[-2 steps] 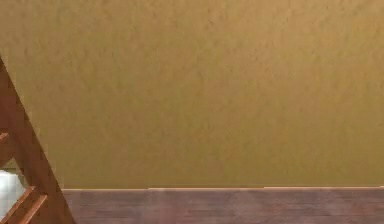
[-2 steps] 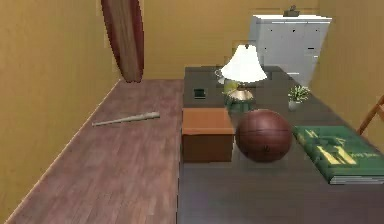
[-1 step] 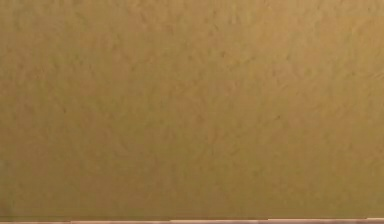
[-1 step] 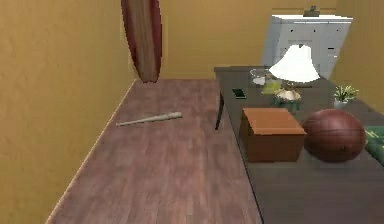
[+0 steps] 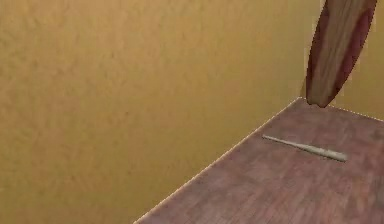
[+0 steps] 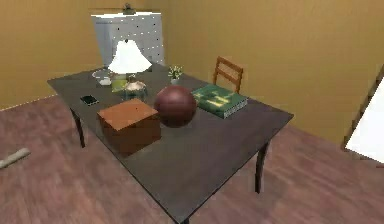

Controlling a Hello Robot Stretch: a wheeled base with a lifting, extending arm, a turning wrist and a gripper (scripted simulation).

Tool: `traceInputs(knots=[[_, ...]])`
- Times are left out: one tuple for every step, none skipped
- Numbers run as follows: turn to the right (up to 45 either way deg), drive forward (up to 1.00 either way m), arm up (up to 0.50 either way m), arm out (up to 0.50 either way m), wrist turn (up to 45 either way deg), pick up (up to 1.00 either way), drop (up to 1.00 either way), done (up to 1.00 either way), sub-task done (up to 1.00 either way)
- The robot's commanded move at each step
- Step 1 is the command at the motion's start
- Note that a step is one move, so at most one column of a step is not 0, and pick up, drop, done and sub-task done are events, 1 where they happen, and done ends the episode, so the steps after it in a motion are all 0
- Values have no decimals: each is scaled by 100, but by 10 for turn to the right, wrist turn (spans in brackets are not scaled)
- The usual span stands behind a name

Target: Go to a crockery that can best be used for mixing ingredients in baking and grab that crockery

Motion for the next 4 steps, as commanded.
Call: traceInputs(knots=[[420,0,0,0,0,0,0,0,0],[0,80,0,0,0,0,0,0,0],[-420,0,0,0,0,0,0,0,0],[450,0,0,0,0,0,0,0,0]])
